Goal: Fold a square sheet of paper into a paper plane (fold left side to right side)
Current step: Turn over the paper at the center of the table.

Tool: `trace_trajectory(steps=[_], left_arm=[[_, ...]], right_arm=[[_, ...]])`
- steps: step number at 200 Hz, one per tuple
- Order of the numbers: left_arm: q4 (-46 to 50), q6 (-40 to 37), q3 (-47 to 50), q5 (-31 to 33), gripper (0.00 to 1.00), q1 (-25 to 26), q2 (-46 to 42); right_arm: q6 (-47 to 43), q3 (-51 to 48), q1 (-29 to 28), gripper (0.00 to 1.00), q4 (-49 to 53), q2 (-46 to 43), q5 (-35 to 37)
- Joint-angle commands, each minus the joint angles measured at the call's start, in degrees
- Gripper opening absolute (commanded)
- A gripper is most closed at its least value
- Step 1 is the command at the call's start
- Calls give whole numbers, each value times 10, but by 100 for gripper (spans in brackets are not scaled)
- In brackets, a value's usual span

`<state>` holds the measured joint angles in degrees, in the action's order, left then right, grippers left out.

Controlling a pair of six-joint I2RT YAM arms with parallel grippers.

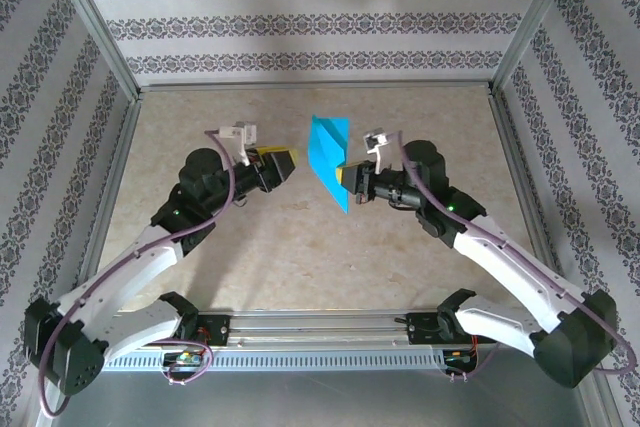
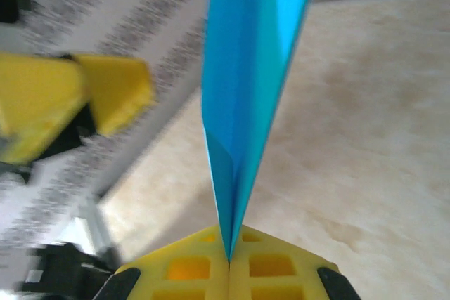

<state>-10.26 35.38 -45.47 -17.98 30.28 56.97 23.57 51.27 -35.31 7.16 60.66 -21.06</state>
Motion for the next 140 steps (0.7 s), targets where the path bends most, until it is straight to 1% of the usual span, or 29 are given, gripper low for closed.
trace_trajectory(steps=[1, 14, 31, 49, 69, 84, 101, 113, 122, 128, 140], left_arm=[[100, -49, 16, 137, 52, -2, -43], [124, -50, 26, 185, 52, -3, -70], [140, -45, 43, 232, 52, -3, -103], [147, -37, 62, 266, 52, -3, -132], [155, -30, 76, 288, 52, -3, -153], [164, -30, 81, 299, 53, -3, -160], [172, -29, 83, 311, 55, -3, -165], [174, -28, 86, 318, 60, -4, -170], [175, -29, 87, 322, 60, -4, -173], [175, -30, 88, 323, 62, -3, -174], [176, -32, 89, 324, 63, -4, -176]], right_arm=[[-152, 66, -78, 0, 204, 33, 280], [-181, 97, -122, 0, 262, 76, 401], [-195, 133, -161, 0, 318, 136, 521], [-209, 160, -193, 0, 353, 206, 614], [-226, 188, -216, 0, 378, 292, 682], [-232, 212, -227, 0, 401, 353, 718], [-238, 235, -235, 0, 419, 422, 736], [-239, 250, -240, 0, 424, 464, 735], [-238, 261, -243, 3, 426, 490, 729], [-238, 268, -244, 4, 426, 506, 721], [-236, 280, -246, 5, 428, 534, 703]])
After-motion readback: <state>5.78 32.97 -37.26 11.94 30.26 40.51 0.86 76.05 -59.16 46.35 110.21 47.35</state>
